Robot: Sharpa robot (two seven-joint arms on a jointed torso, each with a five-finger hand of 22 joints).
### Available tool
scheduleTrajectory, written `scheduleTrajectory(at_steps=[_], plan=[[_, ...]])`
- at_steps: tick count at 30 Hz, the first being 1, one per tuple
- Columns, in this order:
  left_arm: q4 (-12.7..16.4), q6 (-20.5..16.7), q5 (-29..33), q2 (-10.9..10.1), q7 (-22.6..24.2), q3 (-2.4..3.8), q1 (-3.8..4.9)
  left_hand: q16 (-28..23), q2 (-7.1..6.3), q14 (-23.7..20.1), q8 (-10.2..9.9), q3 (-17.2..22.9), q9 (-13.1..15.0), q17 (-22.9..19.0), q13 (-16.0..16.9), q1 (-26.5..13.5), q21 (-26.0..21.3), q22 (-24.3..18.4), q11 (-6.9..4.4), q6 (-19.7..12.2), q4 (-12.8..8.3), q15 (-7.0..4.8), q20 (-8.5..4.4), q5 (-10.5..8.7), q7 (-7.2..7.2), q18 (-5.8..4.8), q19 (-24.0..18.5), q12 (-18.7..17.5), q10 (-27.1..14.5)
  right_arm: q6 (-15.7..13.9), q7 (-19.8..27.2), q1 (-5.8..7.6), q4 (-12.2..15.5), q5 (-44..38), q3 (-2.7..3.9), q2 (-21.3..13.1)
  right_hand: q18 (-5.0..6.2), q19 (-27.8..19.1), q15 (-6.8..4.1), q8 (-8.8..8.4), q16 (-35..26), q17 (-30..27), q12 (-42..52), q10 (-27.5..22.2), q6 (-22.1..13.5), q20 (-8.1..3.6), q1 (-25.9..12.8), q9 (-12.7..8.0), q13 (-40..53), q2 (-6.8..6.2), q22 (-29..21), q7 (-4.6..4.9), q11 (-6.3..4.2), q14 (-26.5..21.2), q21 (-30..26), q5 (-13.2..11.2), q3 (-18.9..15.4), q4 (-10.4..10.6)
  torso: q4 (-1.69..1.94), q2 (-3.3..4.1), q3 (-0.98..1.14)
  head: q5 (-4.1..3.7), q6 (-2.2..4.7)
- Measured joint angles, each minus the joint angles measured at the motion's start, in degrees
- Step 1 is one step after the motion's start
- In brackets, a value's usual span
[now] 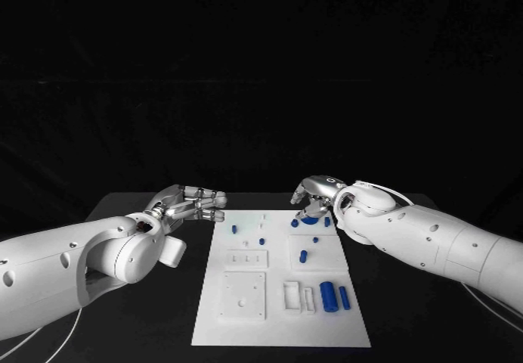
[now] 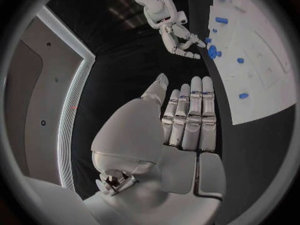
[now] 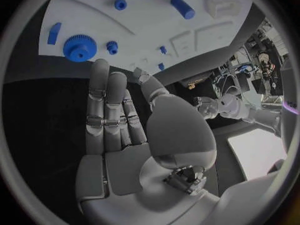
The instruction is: Assemble the parts on the task board
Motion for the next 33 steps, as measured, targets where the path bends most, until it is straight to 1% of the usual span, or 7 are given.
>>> scheduleTrajectory(at_steps=[9, 11, 13, 19, 24, 31, 33], plan=[[0.5, 0.2, -0.1, 0.0, -0.4, 0.02, 0.05, 0.0, 0.01, 0.0, 0.0, -0.9, 0.0, 0.0, 0.0, -0.3, 0.2, -0.3, 0.00, 0.0, -0.4, 0.00, 0.00, -0.22, 0.00, 0.00, 0.0, 0.0, 0.0, 2.4, -2.0, 0.00, -1.3, -3.6, -0.10, 1.4, 0.00, 0.0, -0.01, 0.00, 1.7, -0.1, 0.0, -0.2, 0.0, 0.00, 0.4, 0.0, 0.0, 0.05, 1.7, -0.01, -0.21, 0.0, 0.0, -1.5, 0.7, -0.7, 0.65, 1.26, -0.21, -0.65, 0.54], [0.5, 0.3, -0.1, 0.1, -0.5, 0.03, 0.05, 0.0, 0.01, 0.0, 0.0, -0.9, 0.0, 0.0, 0.0, -0.3, 0.2, -0.3, 0.00, 0.0, -0.4, 0.00, 0.00, -0.23, 0.00, 0.00, 0.0, 0.0, 0.0, 2.8, -2.4, 0.00, -1.4, -4.2, -0.12, 1.6, 0.00, 0.0, 0.02, 0.00, 1.8, -0.4, 0.0, -0.7, -0.3, 0.00, 0.7, 0.0, 0.0, -0.30, 2.0, -0.29, -0.15, 0.0, -0.3, -2.0, 1.3, -0.8, 0.73, 1.48, -0.27, -0.79, 0.55], [0.5, 0.3, -0.1, 0.2, -0.6, 0.03, 0.06, 0.0, 0.01, 0.0, 0.0, -0.9, 0.0, 0.0, 0.0, -0.3, 0.2, -0.3, 0.00, 0.0, -0.4, 0.00, 0.00, -0.23, 0.00, 0.00, 0.0, 0.0, 0.0, 3.1, -2.7, 0.00, -1.6, -4.5, -0.17, 1.7, -0.01, 0.0, 0.12, 0.00, 1.8, -0.5, 0.0, -1.0, -0.3, 0.00, 1.0, 0.0, 0.0, -0.60, 2.1, -0.29, -0.42, -0.1, -0.4, -2.0, 1.7, -0.7, 0.78, 1.61, -0.32, -0.87, 0.56], [0.4, 0.4, -0.1, 0.4, -0.9, 0.03, 0.06, 0.0, 0.01, 0.0, 0.0, -0.9, 0.0, 0.0, 0.0, -0.3, 0.2, -0.3, 0.00, 0.0, -0.4, 0.00, 0.00, -0.23, 0.00, 0.00, 0.0, 0.0, 0.0, 4.2, -3.9, -0.01, -2.1, -5.8, -0.45, 2.0, -0.03, 0.0, 0.13, 0.00, 1.8, -0.8, 0.0, -1.2, -0.4, 0.00, 1.3, 0.0, 0.0, -0.82, 2.9, -0.17, -0.21, -0.2, -0.7, -2.6, 2.9, -0.4, 0.87, 1.99, -0.43, -0.99, 0.77], [0.3, 0.6, -0.1, 0.7, -1.2, 0.02, 0.06, 0.0, 0.39, 0.0, 0.0, -0.6, 0.0, 0.0, 0.0, 0.1, 0.5, -0.3, 0.01, 0.0, -1.1, 0.00, 0.21, -0.23, 0.00, 0.00, -0.2, 0.0, 0.0, 4.8, -4.6, -0.02, -2.4, -6.5, -0.56, 2.3, -0.04, 0.0, 0.13, 0.00, 1.8, -0.9, 0.0, -1.2, -0.5, 0.00, 1.5, 0.0, 0.0, -1.05, 4.2, -0.11, -0.21, -0.2, -0.9, -5.1, 6.8, -1.1, 0.87, 2.25, -0.51, -1.09, 0.87], [0.1, 0.8, -0.1, 1.0, -1.6, -0.04, 0.06, 0.0, 0.39, 0.0, 0.0, -0.6, 0.0, 0.0, 0.0, 0.1, 0.5, -0.3, 0.01, 0.0, -1.1, 0.00, 0.19, -0.23, 0.00, 0.00, -0.2, 0.0, 0.0, 5.1, -5.5, -0.02, -2.9, -7.4, -0.71, 2.7, -0.07, 0.2, 0.12, 0.00, 1.8, -0.9, 0.0, -0.3, -0.1, -0.22, 1.3, 0.0, 0.0, -1.73, 6.3, -1.10, -1.05, -0.2, -0.9, -9.3, 13.9, -1.2, 1.00, 2.46, -0.64, -1.26, 0.56], [0.1, 0.9, -0.1, 1.0, -1.6, -0.07, 0.06, 0.0, 0.39, 0.0, 0.0, -0.4, 0.0, 0.0, 0.0, 0.1, 0.9, -0.3, 0.22, -0.2, -1.4, 0.00, 0.00, -0.23, 0.20, 0.00, -0.4, 0.0, -0.2, 5.1, -5.7, -0.03, -3.0, -7.5, -0.74, 2.8, -0.08, 0.2, 0.12, 0.00, 2.0, -0.9, 0.0, 0.5, 0.5, -0.22, 0.7, 0.0, 0.0, -2.33, 7.0, -1.18, -0.98, -0.2, -0.5, -10.7, 17.9, -1.3, 1.00, 2.50, -0.66, -1.31, 0.38]])
